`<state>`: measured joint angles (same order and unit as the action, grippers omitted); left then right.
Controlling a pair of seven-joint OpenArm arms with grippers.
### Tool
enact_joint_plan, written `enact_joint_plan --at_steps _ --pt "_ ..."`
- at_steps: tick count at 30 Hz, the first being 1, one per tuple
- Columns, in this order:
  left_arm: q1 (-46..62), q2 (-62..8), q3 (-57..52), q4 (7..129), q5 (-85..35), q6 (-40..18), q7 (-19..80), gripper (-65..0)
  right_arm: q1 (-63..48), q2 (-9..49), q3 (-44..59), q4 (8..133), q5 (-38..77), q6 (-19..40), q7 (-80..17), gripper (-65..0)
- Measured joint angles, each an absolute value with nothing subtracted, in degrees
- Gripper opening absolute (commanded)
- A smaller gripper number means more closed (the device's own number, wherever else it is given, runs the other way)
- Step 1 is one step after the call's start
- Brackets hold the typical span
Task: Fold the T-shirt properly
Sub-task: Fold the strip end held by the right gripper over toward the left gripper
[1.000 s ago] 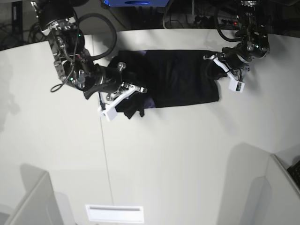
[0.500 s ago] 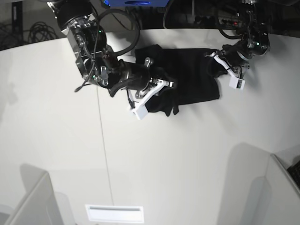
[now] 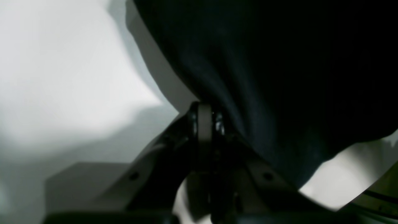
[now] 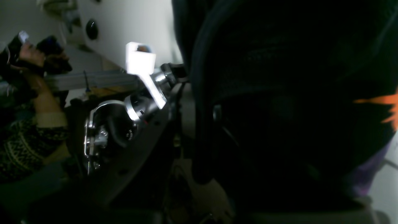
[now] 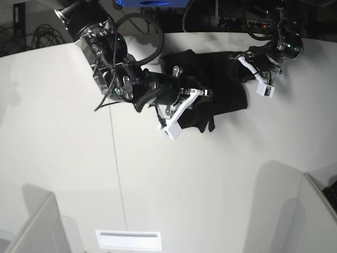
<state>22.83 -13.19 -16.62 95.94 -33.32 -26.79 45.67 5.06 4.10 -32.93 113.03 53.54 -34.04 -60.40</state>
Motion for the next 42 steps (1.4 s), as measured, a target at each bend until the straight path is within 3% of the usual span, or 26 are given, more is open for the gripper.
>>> enact_joint_plan --at_steps 13,26,36,42 --pt "22.87 -13.17 -16.62 96.05 -33.30 -26.76 45.67 -65.0 8.34 5.98 -43.05 103.72 53.36 -34.06 -45.87 -65.0" --pt "22.87 -13.17 -16.62 96.05 -33.30 -26.76 45.67 -65.0 8.99 6.11 -45.39 101.95 53.56 -29.47 -44.45 -65.0" --pt "22.85 -13.19 -16.64 96.05 -33.30 -26.79 45.67 -65.0 9.28 4.23 -49.78 101.91 47.94 -20.73 -45.04 -65.0" --pt "22.85 -12.91 -20.05 96.05 -33.06 -26.76 46.46 -65.0 9.41 4.36 -49.74 97.21 47.53 -19.90 -44.62 -65.0"
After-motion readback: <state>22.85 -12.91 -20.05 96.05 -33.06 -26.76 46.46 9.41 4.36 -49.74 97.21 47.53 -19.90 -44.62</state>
